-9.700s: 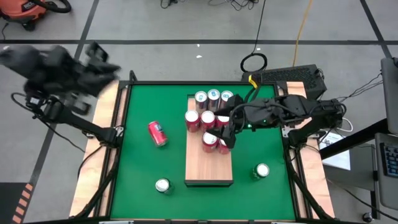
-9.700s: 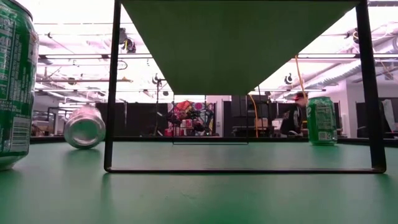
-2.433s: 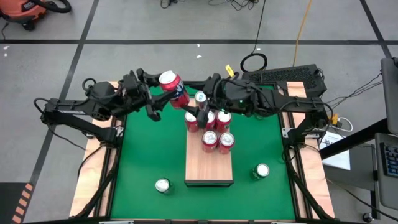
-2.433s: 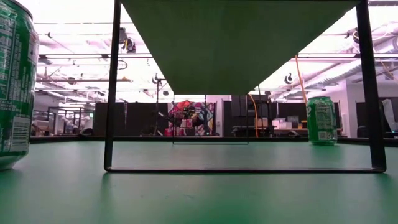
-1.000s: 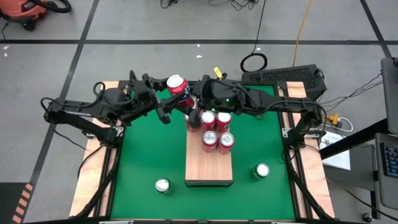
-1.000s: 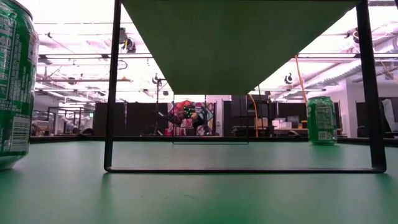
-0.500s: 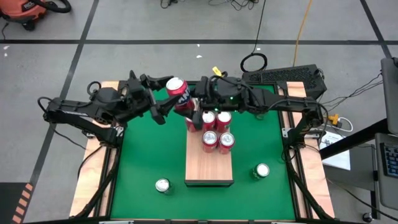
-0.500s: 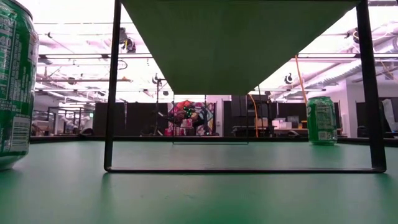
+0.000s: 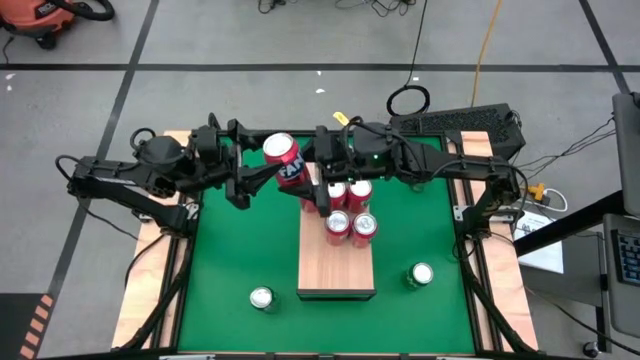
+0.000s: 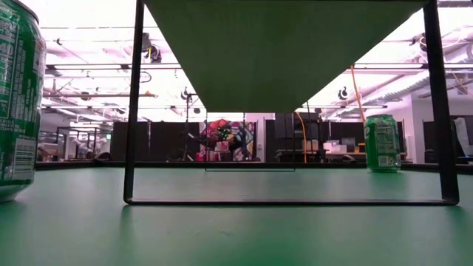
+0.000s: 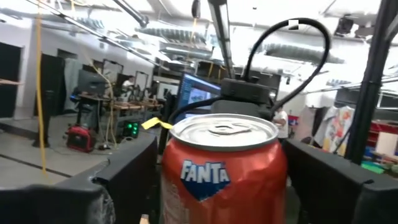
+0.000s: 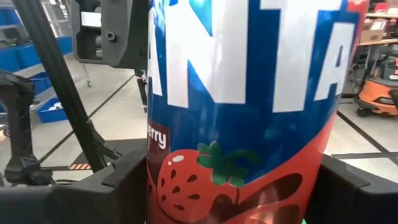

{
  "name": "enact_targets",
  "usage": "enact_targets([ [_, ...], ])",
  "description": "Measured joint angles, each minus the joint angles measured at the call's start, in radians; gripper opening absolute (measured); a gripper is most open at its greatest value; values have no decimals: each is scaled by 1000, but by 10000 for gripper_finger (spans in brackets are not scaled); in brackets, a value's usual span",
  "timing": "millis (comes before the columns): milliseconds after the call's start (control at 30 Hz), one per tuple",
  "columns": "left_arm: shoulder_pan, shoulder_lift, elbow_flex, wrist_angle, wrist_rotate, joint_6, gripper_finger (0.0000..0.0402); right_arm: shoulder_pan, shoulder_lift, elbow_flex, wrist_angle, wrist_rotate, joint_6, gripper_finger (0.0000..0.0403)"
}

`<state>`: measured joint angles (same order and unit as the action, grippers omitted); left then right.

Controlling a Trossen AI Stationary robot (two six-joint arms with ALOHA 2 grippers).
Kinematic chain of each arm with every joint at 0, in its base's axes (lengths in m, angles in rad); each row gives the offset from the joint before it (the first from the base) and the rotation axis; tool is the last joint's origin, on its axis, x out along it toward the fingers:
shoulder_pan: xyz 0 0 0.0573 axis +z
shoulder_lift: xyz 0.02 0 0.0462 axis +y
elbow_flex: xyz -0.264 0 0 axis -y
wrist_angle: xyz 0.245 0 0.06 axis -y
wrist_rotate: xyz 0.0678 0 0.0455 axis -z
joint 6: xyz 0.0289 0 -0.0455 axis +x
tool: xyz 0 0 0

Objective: Place canned beverage on shelf
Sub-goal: Put the orange soda can on the shelf aligned with the other orange soda cans

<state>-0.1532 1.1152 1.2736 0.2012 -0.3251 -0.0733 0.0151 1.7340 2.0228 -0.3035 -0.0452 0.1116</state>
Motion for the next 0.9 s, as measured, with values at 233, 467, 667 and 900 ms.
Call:
enact_targets([
  [233,0,0,0,-2,82,-1,307,0,-1,0,0,-87,34,294],
  [467,0,1,0,-29,113,-78,304,-1,-1,0,-15,-164,61,294],
  [667,-7,14,0,-29,139,-110,305,0,-2,0,-22,-220,89,294],
  [900,-6,27,-2,-39,132,-185,358,0,-1,0,-24,-230,110,294],
])
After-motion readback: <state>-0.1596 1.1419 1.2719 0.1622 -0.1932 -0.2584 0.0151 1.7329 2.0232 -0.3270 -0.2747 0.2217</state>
